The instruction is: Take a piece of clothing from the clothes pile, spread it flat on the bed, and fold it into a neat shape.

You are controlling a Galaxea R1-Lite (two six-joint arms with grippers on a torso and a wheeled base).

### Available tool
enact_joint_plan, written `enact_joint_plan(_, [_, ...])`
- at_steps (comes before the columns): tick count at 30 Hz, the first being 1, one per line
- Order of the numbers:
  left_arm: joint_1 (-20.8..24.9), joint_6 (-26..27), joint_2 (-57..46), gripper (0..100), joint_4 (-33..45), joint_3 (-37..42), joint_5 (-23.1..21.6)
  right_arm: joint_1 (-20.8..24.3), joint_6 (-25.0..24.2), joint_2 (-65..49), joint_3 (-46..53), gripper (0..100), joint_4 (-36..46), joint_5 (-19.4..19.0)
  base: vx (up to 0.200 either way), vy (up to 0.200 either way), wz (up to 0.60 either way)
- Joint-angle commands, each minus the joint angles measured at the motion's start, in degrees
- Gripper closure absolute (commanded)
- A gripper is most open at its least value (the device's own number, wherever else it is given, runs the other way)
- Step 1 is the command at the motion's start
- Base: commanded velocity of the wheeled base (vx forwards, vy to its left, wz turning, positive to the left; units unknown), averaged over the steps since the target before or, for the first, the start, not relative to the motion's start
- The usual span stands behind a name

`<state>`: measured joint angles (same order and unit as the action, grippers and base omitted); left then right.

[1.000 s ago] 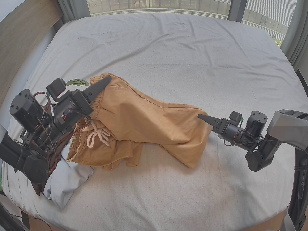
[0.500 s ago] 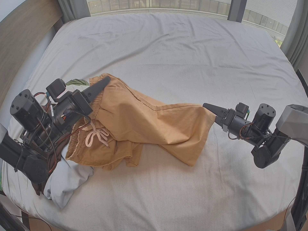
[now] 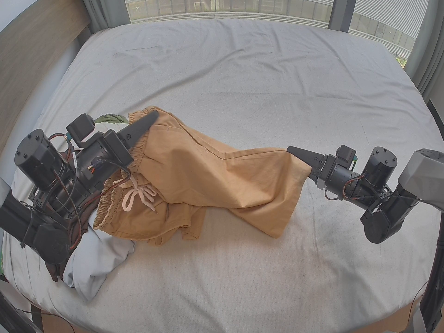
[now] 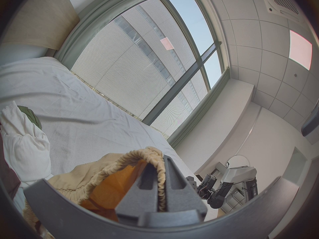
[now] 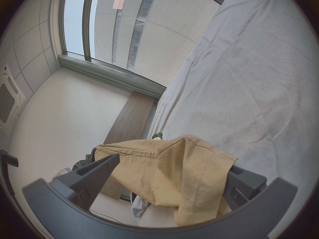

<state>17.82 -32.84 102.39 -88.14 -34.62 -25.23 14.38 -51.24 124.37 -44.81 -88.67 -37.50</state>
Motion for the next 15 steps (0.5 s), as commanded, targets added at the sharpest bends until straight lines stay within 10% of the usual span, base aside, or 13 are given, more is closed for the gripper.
enact_joint_plan(1, [0.11, -0.03, 0.09, 100, -0.02, 0.08, 0.01, -0.41, -0.44, 0.70, -1.42, 0, -0.01, -0.03, 0.000, 0.000, 0.00])
enact_joint_plan(11, [0.02, -0.03, 0.00, 100, -0.02, 0.08, 0.01, -0.59, -0.62, 3.25, -2.74, 0, -0.10, 1.73, 0.000, 0.000, 0.00])
enact_joint_plan(12, [0.02, -0.03, 0.00, 100, -0.02, 0.08, 0.01, -0.50, -0.71, 3.25, -2.91, 100, -0.10, 2.25, 0.000, 0.000, 0.00])
enact_joint_plan(15, [0.02, -0.03, 0.00, 100, -0.02, -0.01, 0.01, -0.76, -1.23, 2.90, -3.09, 100, -0.10, 2.78, 0.000, 0.000, 0.00])
